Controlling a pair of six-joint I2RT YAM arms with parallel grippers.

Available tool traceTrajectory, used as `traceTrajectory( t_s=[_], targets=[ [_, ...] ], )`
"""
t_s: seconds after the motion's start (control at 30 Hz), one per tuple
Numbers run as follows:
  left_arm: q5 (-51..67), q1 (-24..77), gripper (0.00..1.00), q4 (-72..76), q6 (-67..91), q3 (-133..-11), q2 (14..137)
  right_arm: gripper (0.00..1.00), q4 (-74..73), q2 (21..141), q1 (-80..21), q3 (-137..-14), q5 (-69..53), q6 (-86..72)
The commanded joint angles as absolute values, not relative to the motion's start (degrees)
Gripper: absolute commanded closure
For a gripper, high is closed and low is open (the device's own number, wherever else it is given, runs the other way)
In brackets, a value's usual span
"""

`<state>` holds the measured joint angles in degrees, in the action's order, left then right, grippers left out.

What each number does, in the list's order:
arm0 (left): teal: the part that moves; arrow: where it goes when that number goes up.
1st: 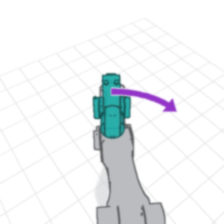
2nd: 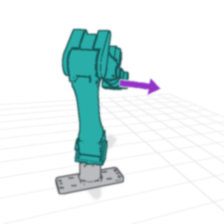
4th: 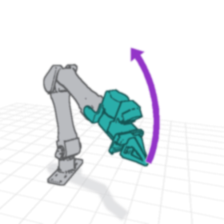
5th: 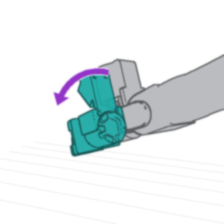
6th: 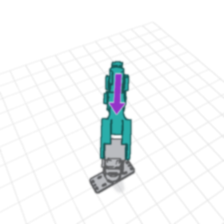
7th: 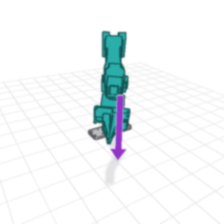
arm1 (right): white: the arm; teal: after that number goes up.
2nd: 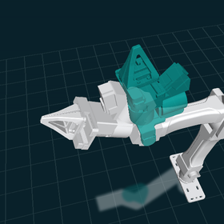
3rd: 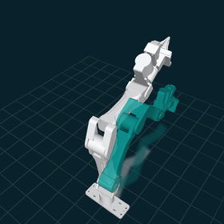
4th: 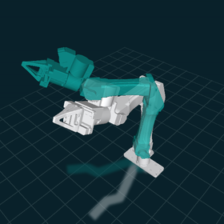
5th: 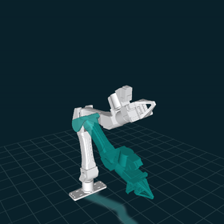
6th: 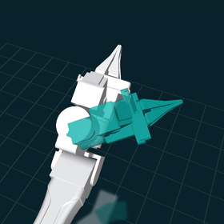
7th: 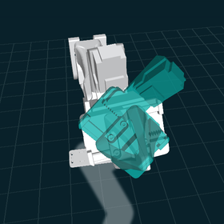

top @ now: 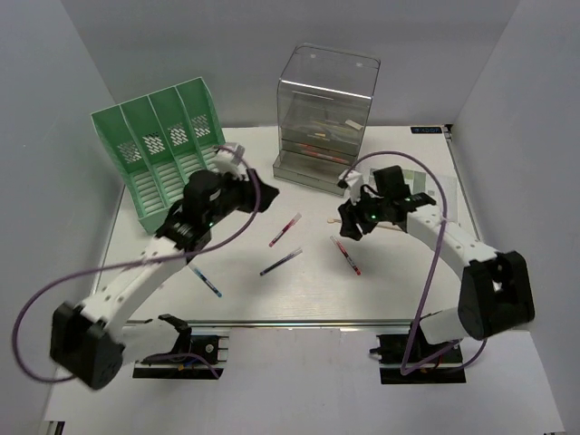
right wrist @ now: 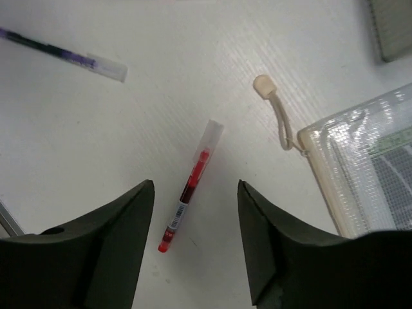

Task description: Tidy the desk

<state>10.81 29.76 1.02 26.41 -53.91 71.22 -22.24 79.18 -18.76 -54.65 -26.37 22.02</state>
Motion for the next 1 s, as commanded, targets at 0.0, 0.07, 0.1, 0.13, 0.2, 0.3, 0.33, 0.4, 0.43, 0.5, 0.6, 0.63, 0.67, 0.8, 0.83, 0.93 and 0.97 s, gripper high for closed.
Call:
traceTrajectory(
  t_s=[0.0,0.07,0.1,0.13,0.2,0.3,0.33,0.4,0.43,0.5,0.6,0.63,0.67,0.8,0.83,0.93,0.97],
  targets=[
    [1.0,29.2,0.32,-11.8,12.8,-46.2,59.5,0.38,-28.8,82.9,-22.5,-58.4,-17.2,23.2],
    [-8.0,29.2,0.18,-13.3,12.0,-42.8,51.6,0.38,-28.1,84.2,-24.5,-59.4,-13.6,22.2],
    [-10.3,29.2,0.14,-13.5,11.7,-40.7,49.2,0.38,-28.0,85.5,-24.8,-59.8,-12.3,22.0],
    [-13.2,29.8,0.09,-14.1,11.3,-40.4,47.6,0.38,-28.4,86.3,-26.0,-60.7,-11.3,21.6],
    [-15.5,29.8,0.08,-14.5,10.7,-40.0,44.0,0.40,-29.3,88.9,-26.9,-61.6,-9.3,21.5],
    [-17.0,29.8,0.08,-15.1,9.9,-40.5,42.7,0.43,-29.5,91.9,-30.0,-61.8,-6.0,21.1],
    [-17.7,29.8,0.08,-16.0,9.9,-41.0,42.7,0.43,-29.3,92.5,-31.0,-61.2,-4.9,21.1],
    [-19.2,29.8,0.08,-16.4,9.5,-40.9,42.3,0.43,-28.2,93.8,-32.6,-60.6,-2.3,20.7],
    [-19.2,29.8,0.08,-16.3,9.3,-40.7,42.1,0.43,-28.0,94.1,-32.8,-60.6,-2.1,20.6],
    [-18.5,29.8,0.08,-16.1,9.2,-40.7,41.7,0.44,-27.5,95.2,-33.1,-60.1,-1.8,20.4],
    [-17.8,29.8,0.08,-16.0,9.0,-40.7,41.7,0.45,-27.2,96.1,-33.4,-59.6,-1.8,20.1],
    [-17.8,29.8,0.08,-16.0,9.0,-40.8,41.5,0.46,-27.1,96.2,-33.7,-59.3,-1.6,20.1],
    [-17.8,29.8,0.08,-15.9,9.0,-40.9,41.5,0.46,-26.9,96.5,-33.7,-59.0,-1.1,20.1],
    [-17.8,29.8,0.08,-15.9,8.9,-40.8,41.2,0.46,-26.5,97.1,-33.7,-57.0,-1.1,20.4],
    [-17.8,29.8,0.08,-15.9,8.8,-40.6,41.3,0.46,-26.5,97.1,-33.7,-56.8,-1.7,20.5],
    [-17.8,29.8,0.08,-15.9,8.7,-40.6,41.4,0.48,-26.3,97.1,-33.8,-55.5,-2.5,20.9],
    [-17.7,29.8,0.08,-15.9,8.8,-40.6,41.4,0.49,-26.3,97.2,-33.8,-55.3,-2.4,20.9]
  ],
)
